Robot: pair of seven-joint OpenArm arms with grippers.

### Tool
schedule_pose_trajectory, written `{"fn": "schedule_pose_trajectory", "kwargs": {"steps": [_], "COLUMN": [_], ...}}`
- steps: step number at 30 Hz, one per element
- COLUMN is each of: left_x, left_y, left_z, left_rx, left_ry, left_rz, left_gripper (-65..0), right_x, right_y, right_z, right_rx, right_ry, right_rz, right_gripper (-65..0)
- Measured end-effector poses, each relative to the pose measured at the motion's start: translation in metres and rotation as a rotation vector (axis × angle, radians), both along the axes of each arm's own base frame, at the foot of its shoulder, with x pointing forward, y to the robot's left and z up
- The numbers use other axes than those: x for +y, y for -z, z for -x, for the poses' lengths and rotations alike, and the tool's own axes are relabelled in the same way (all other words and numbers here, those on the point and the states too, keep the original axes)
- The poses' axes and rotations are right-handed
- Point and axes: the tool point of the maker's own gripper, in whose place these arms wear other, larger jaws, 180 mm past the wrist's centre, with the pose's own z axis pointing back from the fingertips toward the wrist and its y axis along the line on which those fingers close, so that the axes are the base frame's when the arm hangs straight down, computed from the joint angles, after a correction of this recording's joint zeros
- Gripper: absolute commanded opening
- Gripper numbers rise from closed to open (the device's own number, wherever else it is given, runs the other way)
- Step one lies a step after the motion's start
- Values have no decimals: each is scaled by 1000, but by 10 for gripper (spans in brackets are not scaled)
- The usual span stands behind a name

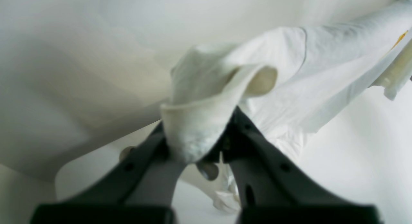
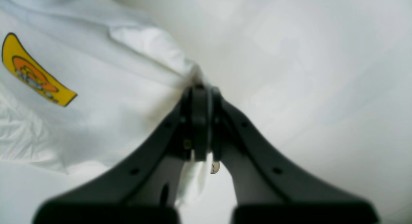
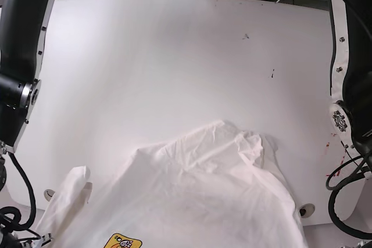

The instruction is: Layout the t-shirt on the table in an organized manner, then fold the t-shirt properly

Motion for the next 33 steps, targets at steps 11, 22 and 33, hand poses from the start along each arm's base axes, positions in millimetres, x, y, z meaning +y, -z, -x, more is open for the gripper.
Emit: {"fn": "schedule_pose_trajectory", "kwargs": {"steps": [11, 22, 33], "left_x": [-22, -47, -35], "left_y": [32, 56, 75], "left_z": [-19, -23, -15], "left_rx": [87, 166, 261], "left_ry": [57, 108, 91], "left_rz": [49, 4, -65], "left_gripper": [-650, -650, -650], "right_x": [0, -7, -17], "right_y": [-46, -27, -34], "right_z": [-1, -1, 7], "right_rx": [-81, -2, -19], "right_ry": [1, 40, 57], "right_rz": [-21, 1, 21], "right_gripper": [-650, -650, -650]}}
